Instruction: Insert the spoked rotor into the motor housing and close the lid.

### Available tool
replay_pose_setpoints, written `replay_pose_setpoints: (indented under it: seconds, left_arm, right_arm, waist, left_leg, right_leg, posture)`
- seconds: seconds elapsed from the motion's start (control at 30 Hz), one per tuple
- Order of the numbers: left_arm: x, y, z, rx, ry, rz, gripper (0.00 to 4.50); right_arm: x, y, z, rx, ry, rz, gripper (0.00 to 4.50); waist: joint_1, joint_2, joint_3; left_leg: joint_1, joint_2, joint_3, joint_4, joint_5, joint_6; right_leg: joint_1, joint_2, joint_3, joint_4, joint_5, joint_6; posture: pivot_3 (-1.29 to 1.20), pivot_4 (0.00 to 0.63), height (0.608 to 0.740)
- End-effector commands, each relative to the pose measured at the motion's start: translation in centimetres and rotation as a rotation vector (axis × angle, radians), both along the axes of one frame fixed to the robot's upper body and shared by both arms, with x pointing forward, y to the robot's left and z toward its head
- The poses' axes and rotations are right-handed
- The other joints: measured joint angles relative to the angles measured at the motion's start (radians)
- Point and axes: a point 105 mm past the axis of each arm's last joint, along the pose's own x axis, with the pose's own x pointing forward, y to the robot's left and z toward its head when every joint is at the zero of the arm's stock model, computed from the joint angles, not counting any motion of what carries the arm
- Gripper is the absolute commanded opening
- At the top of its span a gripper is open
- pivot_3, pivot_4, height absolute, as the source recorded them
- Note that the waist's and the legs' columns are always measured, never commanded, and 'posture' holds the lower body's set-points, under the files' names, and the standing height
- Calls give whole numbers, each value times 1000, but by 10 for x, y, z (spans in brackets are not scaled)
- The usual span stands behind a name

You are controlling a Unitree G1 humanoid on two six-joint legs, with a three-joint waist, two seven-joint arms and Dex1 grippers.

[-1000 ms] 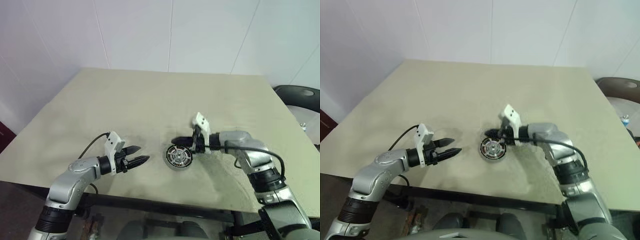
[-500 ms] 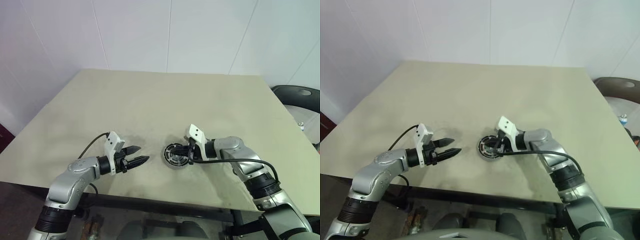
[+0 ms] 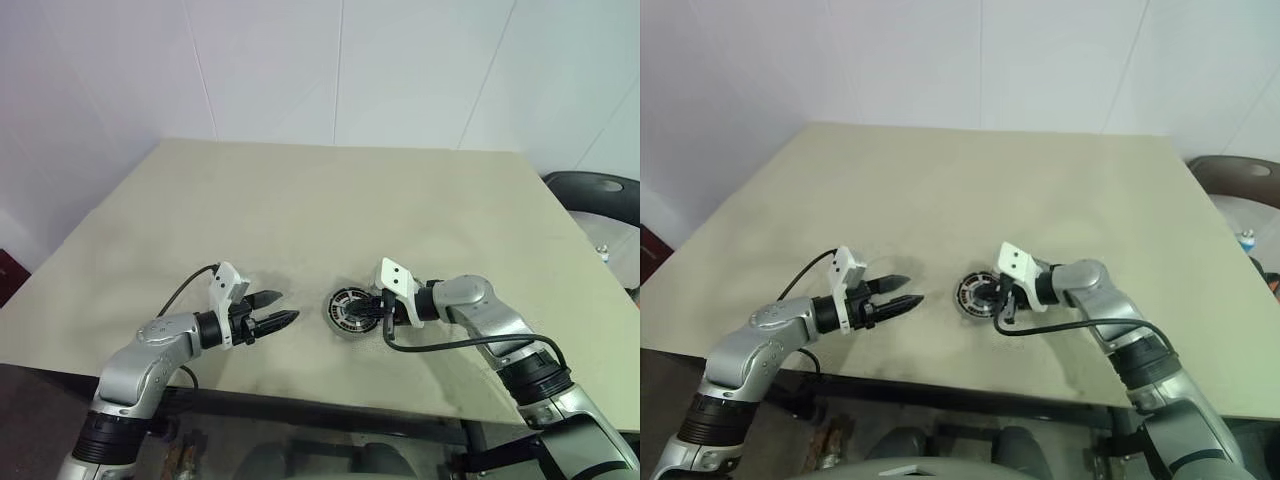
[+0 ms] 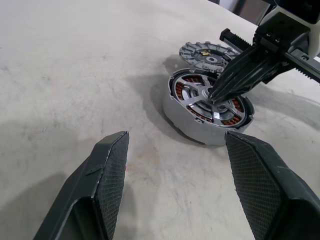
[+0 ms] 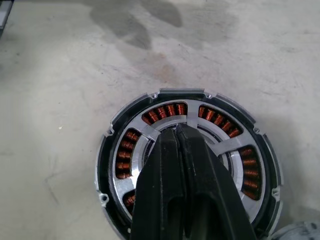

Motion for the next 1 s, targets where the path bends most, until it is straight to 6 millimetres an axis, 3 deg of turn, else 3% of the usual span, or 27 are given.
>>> replay_pose_setpoints:
  seconds: [0.03, 0.17, 0.27, 0.47, 0.6, 0.7, 0.8, 1.0]
  left_arm:
    - [3, 2, 8, 3, -40, -2, 3254]
    - [3, -1, 9, -2, -39, -8, 3254]
    - [4, -3, 9, -6, -41, -14, 3254]
    - [3, -4, 11, -10, -49, -31, 3254]
    - [5, -2, 13, -11, -59, -42, 3254]
    - [6, -3, 14, -8, -64, -54, 3254]
    - [8, -4, 14, -9, -68, -55, 3254]
    - [3, -10, 15, -19, -69, -56, 3254]
  right_arm:
    - [11, -1, 9, 59, 37, -64, 41]
    - [20, 6, 44, 228, 107, -107, 41]
    - [12, 12, 73, 274, 97, -25, 41]
    - [-2, -2, 74, -94, -246, 257, 41]
    - [-2, -8, 93, -322, -535, 549, 41]
    - [-1, -10, 102, -438, -645, 746, 41]
    - [-1, -9, 98, -506, -708, 898, 621]
    - [-2, -13, 63, -594, -765, 1064, 2562]
  waist:
    - [0, 0, 0]
    - [-1, 1, 1]
    - [0, 1, 1]
    - [0, 1, 1]
    - [-6, 2, 3]
    - [-7, 3, 4]
    - [-6, 3, 4]
    - [-2, 2, 4]
  left_leg:
    - [0, 0, 0, 1, 0, 0]
    - [-1, 0, 0, 1, 0, 0]
    - [-3, 0, 0, 0, 0, 0]
    - [-5, 0, 0, -2, -1, 1]
    - [-4, -1, 1, -2, -1, 1]
    - [-2, 0, 1, -1, 0, 0]
    - [-1, 2, 0, -1, 0, 0]
    - [-2, 2, 0, -1, 0, 0]
  right_leg:
    - [0, 0, 0, 0, 0, 0]
    - [-2, 0, 0, 1, 0, 0]
    - [-4, 0, 0, 1, 1, 2]
    - [-5, 0, 0, -2, 2, 3]
    - [-5, 0, 0, -2, 1, 3]
    - [-3, 2, 0, -1, 1, 3]
    - [-2, 5, 0, -1, 2, 3]
    - [-2, 3, 0, -1, 2, 3]
  posture:
    - [0, 0, 740]
    - [0, 0, 740]
    - [0, 0, 740]
    - [0, 0, 740]
    - [0, 0, 740]
    - [0, 0, 740]
    - [0, 0, 740]
    - [0, 0, 740]
